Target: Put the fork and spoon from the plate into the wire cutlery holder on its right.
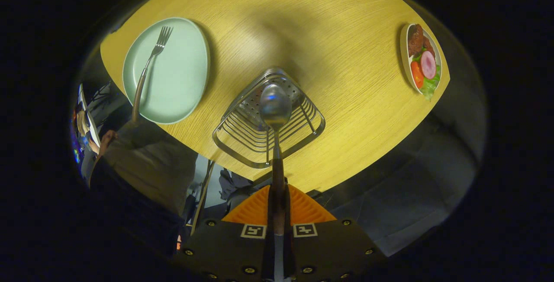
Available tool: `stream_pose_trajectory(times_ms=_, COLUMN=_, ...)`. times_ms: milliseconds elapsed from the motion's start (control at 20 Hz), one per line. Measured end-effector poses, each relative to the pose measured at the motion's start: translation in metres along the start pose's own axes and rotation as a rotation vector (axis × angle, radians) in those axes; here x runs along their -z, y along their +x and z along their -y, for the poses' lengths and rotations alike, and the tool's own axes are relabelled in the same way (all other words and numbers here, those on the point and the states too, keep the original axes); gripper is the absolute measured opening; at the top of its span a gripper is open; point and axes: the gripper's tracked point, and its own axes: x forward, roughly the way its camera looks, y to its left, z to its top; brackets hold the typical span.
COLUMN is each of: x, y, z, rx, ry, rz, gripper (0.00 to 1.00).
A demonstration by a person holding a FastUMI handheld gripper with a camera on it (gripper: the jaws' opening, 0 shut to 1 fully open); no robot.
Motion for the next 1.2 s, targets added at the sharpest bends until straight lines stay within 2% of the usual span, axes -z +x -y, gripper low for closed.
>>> stream_pose_trajectory(times_ms=400, x=-0.002, y=-0.014, z=0.005, rx=-0.009, ry=0.049, rz=0.073, gripper=0.18)
stream_pose_trajectory(times_ms=450, x=0.000, y=-0.017, z=0.005, rx=-0.013, ry=0.059, rz=0.088, gripper=0.25)
stream_pose_trajectory(times_ms=500, x=0.001, y=-0.020, z=0.005, rx=-0.016, ry=0.066, rz=0.103, gripper=0.27)
stream_pose_trajectory(times_ms=900, x=0.024, y=-0.036, z=-0.004, rx=-0.032, ry=0.130, rz=0.223, gripper=0.27)
stream_pose_trajectory(times_ms=1200, x=0.025, y=-0.056, z=-0.041, rx=-0.086, ry=0.193, rz=0.398, gripper=0.27)
